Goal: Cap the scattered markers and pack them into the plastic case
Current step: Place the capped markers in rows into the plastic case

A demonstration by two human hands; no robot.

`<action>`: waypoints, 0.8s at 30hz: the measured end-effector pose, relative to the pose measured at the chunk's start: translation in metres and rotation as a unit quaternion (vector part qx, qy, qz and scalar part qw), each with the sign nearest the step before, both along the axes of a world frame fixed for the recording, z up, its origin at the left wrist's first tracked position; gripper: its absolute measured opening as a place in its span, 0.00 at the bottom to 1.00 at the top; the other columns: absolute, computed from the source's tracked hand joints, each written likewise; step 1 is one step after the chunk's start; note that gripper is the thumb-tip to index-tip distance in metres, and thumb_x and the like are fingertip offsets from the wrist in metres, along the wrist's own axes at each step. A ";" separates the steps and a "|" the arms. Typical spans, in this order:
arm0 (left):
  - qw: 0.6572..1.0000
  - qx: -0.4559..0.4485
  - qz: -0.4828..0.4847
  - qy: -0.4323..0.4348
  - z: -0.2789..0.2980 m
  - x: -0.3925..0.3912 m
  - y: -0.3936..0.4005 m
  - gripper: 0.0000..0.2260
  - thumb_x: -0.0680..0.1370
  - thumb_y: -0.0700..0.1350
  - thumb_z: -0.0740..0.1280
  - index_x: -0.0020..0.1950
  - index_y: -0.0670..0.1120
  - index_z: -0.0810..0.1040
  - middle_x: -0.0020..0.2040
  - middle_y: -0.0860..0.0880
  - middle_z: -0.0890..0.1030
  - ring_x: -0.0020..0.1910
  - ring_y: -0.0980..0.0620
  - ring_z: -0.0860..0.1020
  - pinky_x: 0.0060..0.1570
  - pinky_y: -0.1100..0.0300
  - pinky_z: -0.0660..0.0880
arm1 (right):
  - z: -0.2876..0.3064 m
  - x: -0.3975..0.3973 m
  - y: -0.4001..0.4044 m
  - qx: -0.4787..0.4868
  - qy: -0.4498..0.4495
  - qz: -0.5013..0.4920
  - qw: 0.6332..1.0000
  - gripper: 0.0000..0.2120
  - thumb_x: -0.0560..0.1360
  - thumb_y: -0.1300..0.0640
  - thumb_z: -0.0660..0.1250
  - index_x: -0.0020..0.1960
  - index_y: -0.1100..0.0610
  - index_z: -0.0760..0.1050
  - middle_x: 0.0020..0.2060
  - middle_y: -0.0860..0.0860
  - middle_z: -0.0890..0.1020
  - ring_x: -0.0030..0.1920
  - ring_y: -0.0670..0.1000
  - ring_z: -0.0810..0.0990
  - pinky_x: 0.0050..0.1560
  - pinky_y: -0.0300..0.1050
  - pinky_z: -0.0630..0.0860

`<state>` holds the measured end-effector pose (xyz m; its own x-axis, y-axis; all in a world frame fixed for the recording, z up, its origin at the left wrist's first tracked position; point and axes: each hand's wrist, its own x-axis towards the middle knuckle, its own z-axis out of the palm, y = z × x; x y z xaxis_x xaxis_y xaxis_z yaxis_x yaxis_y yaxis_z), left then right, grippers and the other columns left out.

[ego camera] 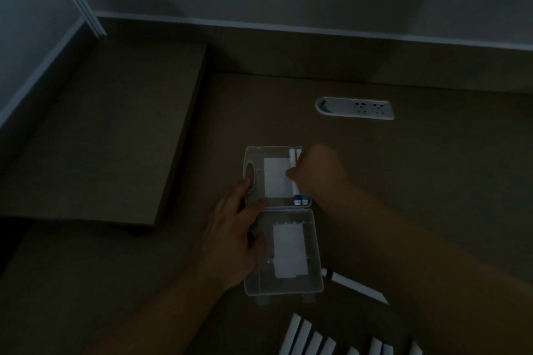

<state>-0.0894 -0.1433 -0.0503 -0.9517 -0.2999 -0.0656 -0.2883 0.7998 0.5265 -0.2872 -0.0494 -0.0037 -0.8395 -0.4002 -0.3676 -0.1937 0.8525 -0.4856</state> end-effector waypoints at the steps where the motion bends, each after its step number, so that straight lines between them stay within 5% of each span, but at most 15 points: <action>1: 1.000 0.000 0.000 0.002 0.000 0.000 0.000 0.30 0.76 0.59 0.66 0.76 0.60 0.63 0.81 0.53 0.49 0.78 0.50 0.52 0.73 0.51 0.56 | -0.001 -0.001 -0.001 0.005 0.002 0.004 1.000 0.08 0.72 0.54 0.74 0.47 0.56 0.79 0.41 0.51 0.80 0.40 0.47 0.78 0.28 0.35 0.67; 6: 1.000 0.007 -0.003 -0.027 0.001 -0.001 0.000 0.31 0.76 0.61 0.64 0.77 0.64 0.56 0.81 0.57 0.44 0.79 0.50 0.50 0.76 0.46 0.57 | -0.003 -0.004 0.003 0.009 -0.024 0.003 1.000 0.11 0.70 0.51 0.76 0.41 0.50 0.74 0.37 0.47 0.77 0.40 0.47 0.78 0.30 0.38 0.68; 15: 1.000 0.005 0.008 -0.012 -0.002 -0.001 0.001 0.30 0.76 0.58 0.66 0.77 0.63 0.61 0.81 0.55 0.48 0.78 0.49 0.52 0.74 0.45 0.59 | -0.004 0.003 0.009 -0.004 -0.007 0.046 0.999 0.12 0.73 0.51 0.73 0.53 0.53 0.78 0.40 0.46 0.77 0.45 0.47 0.79 0.43 0.41 0.75; 19: 1.000 0.004 0.008 -0.007 -0.002 -0.001 0.001 0.29 0.75 0.59 0.66 0.75 0.63 0.62 0.81 0.55 0.49 0.78 0.48 0.54 0.74 0.45 0.60 | 0.007 0.004 0.021 -0.018 -0.055 0.036 0.998 0.06 0.75 0.52 0.71 0.49 0.52 0.77 0.38 0.46 0.77 0.39 0.43 0.76 0.41 0.40 0.74; 24: 1.000 -0.003 0.004 -0.008 0.000 -0.001 0.001 0.29 0.75 0.57 0.67 0.75 0.65 0.61 0.81 0.55 0.49 0.78 0.47 0.54 0.73 0.41 0.62 | 0.028 0.024 0.074 0.035 -0.107 0.054 0.992 0.04 0.78 0.53 0.66 0.45 0.47 0.73 0.44 0.48 0.78 0.44 0.46 0.78 0.49 0.45 0.77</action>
<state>-0.0905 -0.1421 -0.0499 -0.9481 -0.3080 -0.0791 -0.3031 0.8001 0.5176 -0.2631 0.0242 0.0244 -0.6926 -0.4519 -0.5621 -0.1856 0.8648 -0.4666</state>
